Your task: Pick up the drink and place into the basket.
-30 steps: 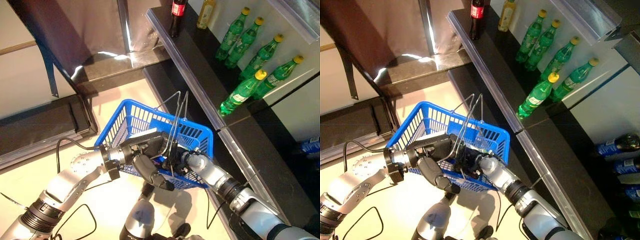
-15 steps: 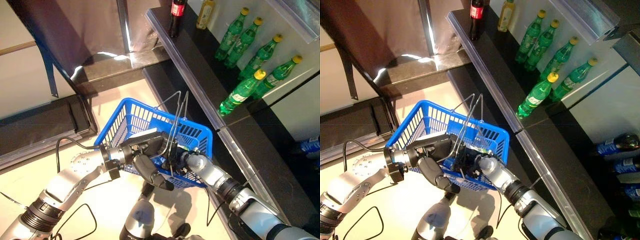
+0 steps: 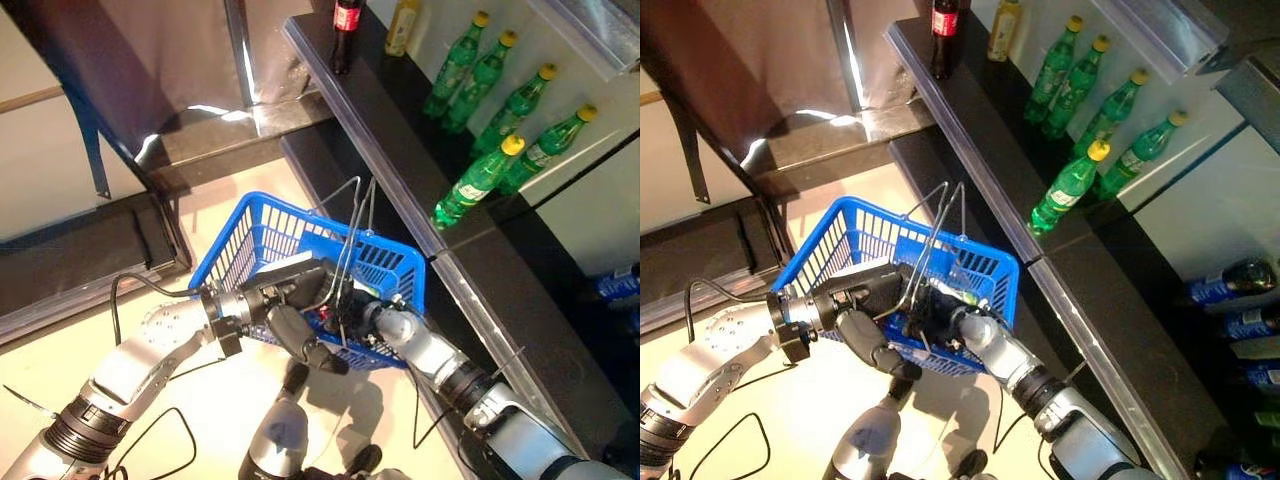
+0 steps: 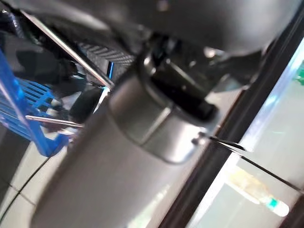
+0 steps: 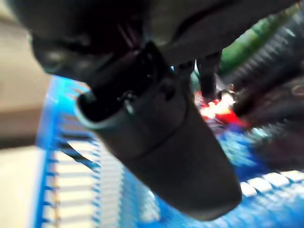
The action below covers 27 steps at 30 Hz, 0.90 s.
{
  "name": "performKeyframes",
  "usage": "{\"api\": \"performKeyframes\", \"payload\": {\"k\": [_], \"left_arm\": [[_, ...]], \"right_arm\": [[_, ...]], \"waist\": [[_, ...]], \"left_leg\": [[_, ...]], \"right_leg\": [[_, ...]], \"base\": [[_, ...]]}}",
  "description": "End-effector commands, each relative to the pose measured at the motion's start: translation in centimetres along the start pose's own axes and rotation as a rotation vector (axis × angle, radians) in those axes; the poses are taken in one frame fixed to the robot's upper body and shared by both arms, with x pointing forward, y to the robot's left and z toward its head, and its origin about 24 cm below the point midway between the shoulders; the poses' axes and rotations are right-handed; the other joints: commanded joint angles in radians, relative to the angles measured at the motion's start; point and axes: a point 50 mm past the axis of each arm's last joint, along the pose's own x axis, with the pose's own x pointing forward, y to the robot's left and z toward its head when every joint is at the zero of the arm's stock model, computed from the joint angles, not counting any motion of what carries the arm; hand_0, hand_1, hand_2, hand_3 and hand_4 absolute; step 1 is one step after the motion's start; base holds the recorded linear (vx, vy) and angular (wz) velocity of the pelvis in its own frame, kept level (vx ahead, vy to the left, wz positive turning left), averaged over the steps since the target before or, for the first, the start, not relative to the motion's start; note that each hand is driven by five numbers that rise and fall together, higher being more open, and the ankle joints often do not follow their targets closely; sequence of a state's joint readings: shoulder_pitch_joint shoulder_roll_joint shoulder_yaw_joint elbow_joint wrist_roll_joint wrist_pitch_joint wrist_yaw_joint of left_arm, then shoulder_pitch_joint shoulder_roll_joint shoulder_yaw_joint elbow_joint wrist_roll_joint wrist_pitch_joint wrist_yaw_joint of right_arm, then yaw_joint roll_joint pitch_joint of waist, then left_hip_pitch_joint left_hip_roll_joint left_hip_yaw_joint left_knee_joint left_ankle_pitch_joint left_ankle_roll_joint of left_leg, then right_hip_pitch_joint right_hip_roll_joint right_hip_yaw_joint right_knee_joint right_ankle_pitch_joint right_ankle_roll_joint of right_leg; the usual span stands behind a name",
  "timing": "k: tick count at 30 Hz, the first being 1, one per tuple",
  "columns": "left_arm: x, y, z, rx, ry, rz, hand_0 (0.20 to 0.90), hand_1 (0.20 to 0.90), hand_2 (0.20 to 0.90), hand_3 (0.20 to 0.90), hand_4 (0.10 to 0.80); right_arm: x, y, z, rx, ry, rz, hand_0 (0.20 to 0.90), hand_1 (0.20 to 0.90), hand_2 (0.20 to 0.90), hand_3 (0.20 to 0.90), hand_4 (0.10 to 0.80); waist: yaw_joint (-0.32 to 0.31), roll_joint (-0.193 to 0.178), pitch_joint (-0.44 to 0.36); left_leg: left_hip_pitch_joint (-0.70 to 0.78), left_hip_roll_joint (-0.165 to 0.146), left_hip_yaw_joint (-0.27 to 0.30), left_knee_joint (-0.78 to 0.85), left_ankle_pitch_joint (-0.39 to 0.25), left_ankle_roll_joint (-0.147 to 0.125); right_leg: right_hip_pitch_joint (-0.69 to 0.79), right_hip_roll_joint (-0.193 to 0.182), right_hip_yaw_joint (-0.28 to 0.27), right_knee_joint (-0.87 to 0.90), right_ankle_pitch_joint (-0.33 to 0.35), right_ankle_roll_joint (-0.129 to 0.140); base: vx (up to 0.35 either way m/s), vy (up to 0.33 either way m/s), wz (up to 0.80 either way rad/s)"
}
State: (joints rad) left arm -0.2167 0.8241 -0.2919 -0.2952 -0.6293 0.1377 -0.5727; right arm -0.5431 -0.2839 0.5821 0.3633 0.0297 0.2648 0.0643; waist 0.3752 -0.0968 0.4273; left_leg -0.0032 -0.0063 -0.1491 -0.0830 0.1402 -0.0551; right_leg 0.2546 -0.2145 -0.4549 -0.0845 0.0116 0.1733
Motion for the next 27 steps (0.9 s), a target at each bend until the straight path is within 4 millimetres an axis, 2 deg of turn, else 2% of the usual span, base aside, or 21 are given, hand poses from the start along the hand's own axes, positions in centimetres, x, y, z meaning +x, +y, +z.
{"api": "performKeyframes", "payload": {"k": [1,11,18,27], "left_arm": [[-0.2,-3.2,11.5,0.126,-0.929,-0.111,0.300,0.300,0.300,0.200,0.100],[-1.5,-1.3,10.3,0.135,-0.890,0.109,0.300,0.300,0.300,0.200,0.100],[-2.0,-0.6,10.0,0.141,-0.873,0.222,0.300,0.300,0.300,0.200,0.100],[-3.9,1.4,8.1,0.099,-0.823,0.555,0.300,0.300,0.300,0.200,0.100]], "right_arm": [[-0.4,1.3,-0.4,0.025,-0.048,-0.012,0.900,0.900,0.900,0.900,0.800],[-2.8,-1.7,0.7,0.089,-0.178,-0.137,0.900,0.900,0.900,0.900,0.800],[-3.9,-2.6,1.0,0.101,-0.224,-0.178,0.900,0.900,0.900,0.900,0.800],[-6.1,-3.9,0.8,0.139,-0.289,-0.264,0.900,0.900,0.900,0.900,0.800]], "waist": [[-0.029,0.012,-0.406],[-0.068,0.030,-0.401],[-0.086,0.038,-0.402],[-0.118,0.044,-0.401]], "left_leg": [[0.079,0.082,0.130,-0.004,-0.103,-0.016],[0.077,0.089,0.149,-0.004,-0.103,-0.017],[0.078,0.092,0.159,-0.004,-0.103,-0.018],[0.078,0.097,0.172,-0.004,-0.105,-0.020]], "right_leg": [[-0.068,-0.034,0.013,0.014,0.075,0.012],[-0.079,-0.037,0.031,0.013,0.075,0.016],[-0.084,-0.040,0.040,0.012,0.078,0.019],[-0.096,-0.038,0.066,0.009,0.081,0.020]], "base": [[0.000,0.000,0.00],[-0.013,0.005,-0.07],[-0.014,0.005,-0.11],[-0.005,-0.002,-0.04]]}}
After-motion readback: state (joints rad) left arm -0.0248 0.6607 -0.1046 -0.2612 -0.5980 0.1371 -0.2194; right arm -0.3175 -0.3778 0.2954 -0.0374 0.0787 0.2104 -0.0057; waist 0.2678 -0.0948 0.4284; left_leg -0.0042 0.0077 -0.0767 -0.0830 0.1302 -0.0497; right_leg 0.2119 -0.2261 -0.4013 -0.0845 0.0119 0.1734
